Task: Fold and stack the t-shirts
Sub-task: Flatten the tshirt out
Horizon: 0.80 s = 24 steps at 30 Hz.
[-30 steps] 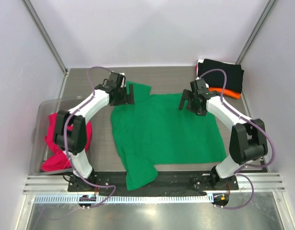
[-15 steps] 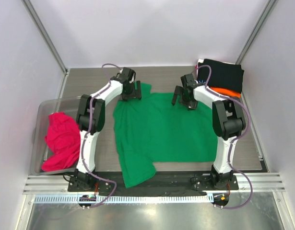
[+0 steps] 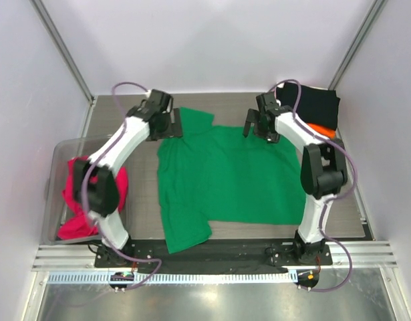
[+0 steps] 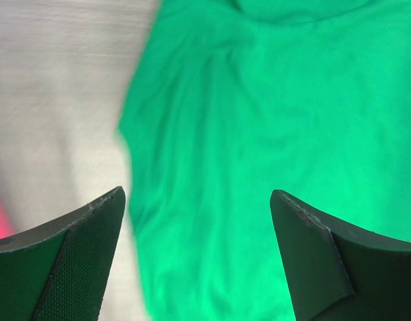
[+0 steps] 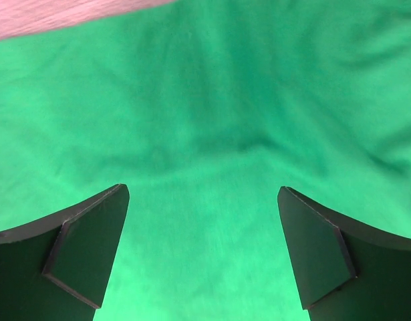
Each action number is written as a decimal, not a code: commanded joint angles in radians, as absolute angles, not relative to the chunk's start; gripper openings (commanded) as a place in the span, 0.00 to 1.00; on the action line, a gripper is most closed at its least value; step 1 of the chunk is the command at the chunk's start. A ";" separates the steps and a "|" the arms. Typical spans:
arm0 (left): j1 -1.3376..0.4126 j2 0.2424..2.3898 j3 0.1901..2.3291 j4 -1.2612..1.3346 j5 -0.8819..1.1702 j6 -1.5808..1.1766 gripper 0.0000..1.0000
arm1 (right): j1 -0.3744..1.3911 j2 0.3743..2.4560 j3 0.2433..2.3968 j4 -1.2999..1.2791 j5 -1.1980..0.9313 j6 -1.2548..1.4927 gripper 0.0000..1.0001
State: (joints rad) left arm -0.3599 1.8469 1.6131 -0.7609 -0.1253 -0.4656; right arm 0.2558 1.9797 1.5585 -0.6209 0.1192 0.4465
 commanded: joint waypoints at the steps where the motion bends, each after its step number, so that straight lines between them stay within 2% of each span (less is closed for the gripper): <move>1: -0.371 1.622 1.468 -0.808 -0.212 -0.546 0.89 | 0.256 1.749 1.476 -0.664 0.193 0.454 1.00; 3: -0.417 1.496 1.343 -0.840 -0.286 -0.604 0.88 | 0.256 1.608 1.398 -0.672 0.207 0.472 1.00; 8: -0.611 1.286 1.061 -0.874 -0.270 -0.796 0.88 | 0.258 1.280 1.081 -0.667 0.196 0.572 1.00; 13: -0.788 1.056 0.862 -0.868 -0.222 -1.015 0.79 | 0.253 0.924 0.872 -0.681 0.160 0.636 1.00; 20: -0.963 0.887 0.657 -0.885 -0.193 -1.239 0.70 | 0.252 0.730 0.775 -0.819 0.108 0.744 1.00; 24: -1.003 0.830 0.522 -0.787 -0.115 -1.330 0.58 | 0.252 0.724 0.718 -0.813 0.014 0.753 0.99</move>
